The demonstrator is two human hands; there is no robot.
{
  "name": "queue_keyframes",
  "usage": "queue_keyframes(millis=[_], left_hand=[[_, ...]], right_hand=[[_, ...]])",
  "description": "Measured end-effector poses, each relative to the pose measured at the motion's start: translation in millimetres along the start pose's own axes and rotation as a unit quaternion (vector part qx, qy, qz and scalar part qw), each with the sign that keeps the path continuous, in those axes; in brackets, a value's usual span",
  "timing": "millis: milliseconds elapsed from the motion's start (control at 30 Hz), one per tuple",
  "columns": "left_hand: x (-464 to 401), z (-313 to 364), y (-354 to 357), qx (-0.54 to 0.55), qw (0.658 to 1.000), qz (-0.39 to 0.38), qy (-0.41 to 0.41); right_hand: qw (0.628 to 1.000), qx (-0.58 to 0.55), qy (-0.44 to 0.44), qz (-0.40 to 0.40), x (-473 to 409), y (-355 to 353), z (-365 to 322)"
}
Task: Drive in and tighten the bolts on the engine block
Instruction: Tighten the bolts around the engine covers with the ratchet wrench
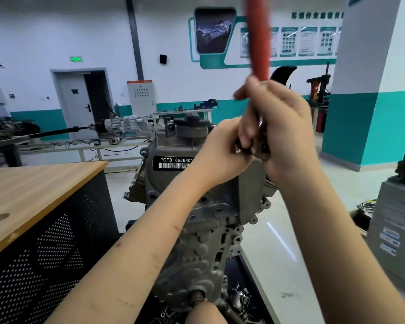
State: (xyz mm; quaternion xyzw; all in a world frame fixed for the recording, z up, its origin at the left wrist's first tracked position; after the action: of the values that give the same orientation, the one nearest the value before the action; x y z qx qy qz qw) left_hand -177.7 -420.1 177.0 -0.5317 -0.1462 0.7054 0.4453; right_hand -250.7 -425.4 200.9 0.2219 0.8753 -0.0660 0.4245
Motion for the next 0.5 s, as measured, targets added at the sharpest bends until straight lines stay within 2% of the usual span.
queue_keyframes(millis=[33,100,167,200,267,333,367,433,500], left_hand=[[1.9,0.6,-5.4,0.028,0.999,0.037,0.009],[5.6,-1.3,-7.5,0.056,0.995,0.081,0.018],[5.8,-1.2,-3.0,0.025,0.996,0.081,0.022],[4.6,-1.0,-1.3,0.011,0.997,0.077,0.024],[2.7,1.3,-1.2,-0.004,0.997,0.074,0.029],[1.6,3.1,1.6,0.005,0.998,0.033,0.049],[2.0,4.9,1.9,0.005,0.998,0.006,0.057],[1.8,6.2,1.7,-0.008,0.998,-0.043,0.051],[1.9,5.9,-0.6,-0.014,0.998,-0.054,0.042]], right_hand=[[0.993,-0.088,-0.015,0.082,3.5,-11.5,4.2],[0.945,-0.246,-0.028,0.213,12.3,-29.5,18.3],[0.91,-0.325,-0.032,0.257,17.3,-35.3,27.9],[0.911,-0.324,-0.028,0.253,17.8,-35.0,29.9],[0.944,-0.255,-0.021,0.21,16.3,-30.6,28.3],[0.987,-0.101,-0.032,0.12,10.8,-21.8,14.6],[0.997,-0.01,-0.037,0.063,7.3,-14.2,6.4],[0.991,0.124,-0.034,-0.038,1.4,2.1,-2.1],[0.988,0.14,-0.039,-0.057,-0.2,7.0,-5.7]])
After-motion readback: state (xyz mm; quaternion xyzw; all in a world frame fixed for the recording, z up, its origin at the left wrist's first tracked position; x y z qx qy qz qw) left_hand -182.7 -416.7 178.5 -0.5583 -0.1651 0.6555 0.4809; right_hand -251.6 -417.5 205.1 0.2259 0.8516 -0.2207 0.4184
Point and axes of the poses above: each hand's wrist, its own x-axis away from the middle knuckle, its own y-axis out of the palm, z = x × y, the point moved 9 cm from there along -x, towards the middle knuckle, and after that the axes turned 12 degrees about -z, right-handed, at the moved point
